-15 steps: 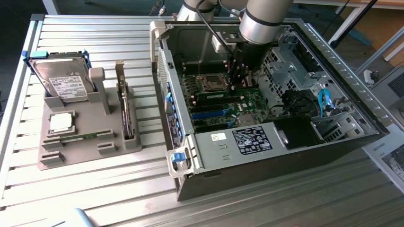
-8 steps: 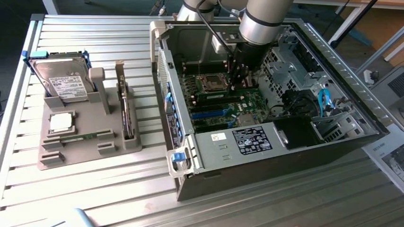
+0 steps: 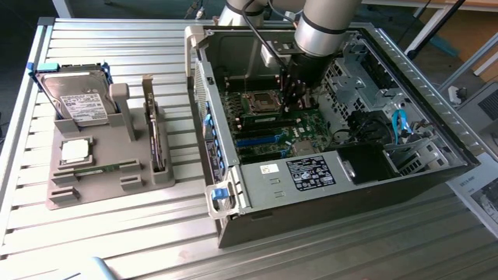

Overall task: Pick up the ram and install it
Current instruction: 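Insert the ram into the slot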

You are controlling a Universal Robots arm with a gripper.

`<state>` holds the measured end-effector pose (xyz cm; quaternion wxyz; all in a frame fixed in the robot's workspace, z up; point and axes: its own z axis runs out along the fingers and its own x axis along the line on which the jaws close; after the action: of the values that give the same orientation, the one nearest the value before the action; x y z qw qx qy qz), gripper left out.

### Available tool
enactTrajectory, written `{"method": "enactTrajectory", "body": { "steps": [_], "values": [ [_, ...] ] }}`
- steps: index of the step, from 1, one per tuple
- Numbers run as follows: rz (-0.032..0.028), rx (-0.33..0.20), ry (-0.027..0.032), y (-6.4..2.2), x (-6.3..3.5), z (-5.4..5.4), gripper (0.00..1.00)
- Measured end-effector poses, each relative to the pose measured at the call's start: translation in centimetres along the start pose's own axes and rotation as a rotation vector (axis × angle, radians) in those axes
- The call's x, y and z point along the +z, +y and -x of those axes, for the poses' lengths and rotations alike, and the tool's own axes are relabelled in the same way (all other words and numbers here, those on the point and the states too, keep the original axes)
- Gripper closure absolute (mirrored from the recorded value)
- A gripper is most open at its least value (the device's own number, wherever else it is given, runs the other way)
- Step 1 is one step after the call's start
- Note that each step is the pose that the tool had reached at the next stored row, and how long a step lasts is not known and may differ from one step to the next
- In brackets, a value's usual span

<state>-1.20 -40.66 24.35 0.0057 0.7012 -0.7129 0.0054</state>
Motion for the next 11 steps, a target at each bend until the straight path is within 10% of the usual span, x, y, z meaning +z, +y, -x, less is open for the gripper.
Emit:
{"method": "enactTrajectory", "body": {
  "steps": [11],
  "values": [
    [0.0105,0.0,0.0,-0.2,0.01,0.01,0.88]
  ]
}}
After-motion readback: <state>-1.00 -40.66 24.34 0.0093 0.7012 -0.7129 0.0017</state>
